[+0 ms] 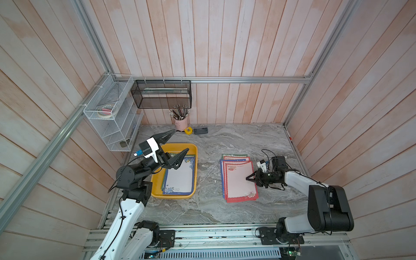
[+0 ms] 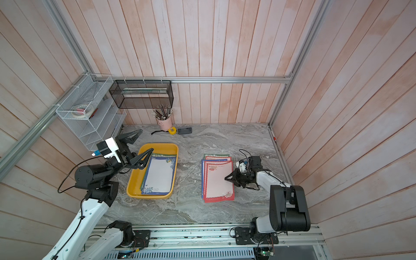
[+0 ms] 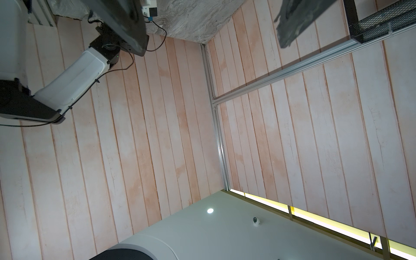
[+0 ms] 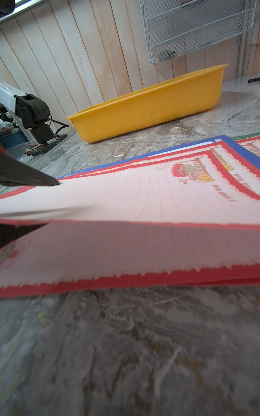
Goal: Take out the stationery paper from the storage box
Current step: Place the stationery paper at the center of the board.
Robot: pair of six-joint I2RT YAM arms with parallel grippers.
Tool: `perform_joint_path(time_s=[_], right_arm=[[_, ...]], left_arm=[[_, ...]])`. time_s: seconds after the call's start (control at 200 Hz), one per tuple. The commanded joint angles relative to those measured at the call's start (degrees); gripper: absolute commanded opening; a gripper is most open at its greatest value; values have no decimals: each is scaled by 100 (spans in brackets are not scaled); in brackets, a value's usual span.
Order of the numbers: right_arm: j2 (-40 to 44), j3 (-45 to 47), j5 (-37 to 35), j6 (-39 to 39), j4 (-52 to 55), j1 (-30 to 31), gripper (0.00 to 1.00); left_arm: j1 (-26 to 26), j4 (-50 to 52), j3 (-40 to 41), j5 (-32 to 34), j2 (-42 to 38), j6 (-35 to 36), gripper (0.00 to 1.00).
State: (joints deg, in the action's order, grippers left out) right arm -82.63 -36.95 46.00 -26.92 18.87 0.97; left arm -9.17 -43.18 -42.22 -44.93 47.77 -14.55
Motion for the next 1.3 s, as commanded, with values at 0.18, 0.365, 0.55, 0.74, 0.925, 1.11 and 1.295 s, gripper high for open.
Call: perform_joint_path(time_s=[0.18, 0.365, 0.55, 0.74, 0.925, 1.11, 1.295], right_arm=[[211, -49, -574, -67, 30, -269, 43], [722, 56, -946, -235, -36, -771, 59], [1124, -54, -1248, -245, 170, -954, 68], [1380, -157, -1396, -243, 341, -964, 69], [1811, -395, -1764, -288, 567, -967, 69], [2171, -787, -2058, -253, 852, -959, 69], [2431, -1060, -2194, -316, 897, -950, 69]], left_arm=[[-23, 144, -194, 45, -21, 159, 92], [-15, 191, -193, 63, -40, 206, 92], [-16, 186, -199, 63, -31, 182, 92], [-16, 169, -197, 63, -52, 179, 92], [-22, 186, -197, 82, -32, 206, 92], [-15, 236, -198, 124, -69, 269, 92], [-20, 308, -197, 186, -103, 349, 92]])
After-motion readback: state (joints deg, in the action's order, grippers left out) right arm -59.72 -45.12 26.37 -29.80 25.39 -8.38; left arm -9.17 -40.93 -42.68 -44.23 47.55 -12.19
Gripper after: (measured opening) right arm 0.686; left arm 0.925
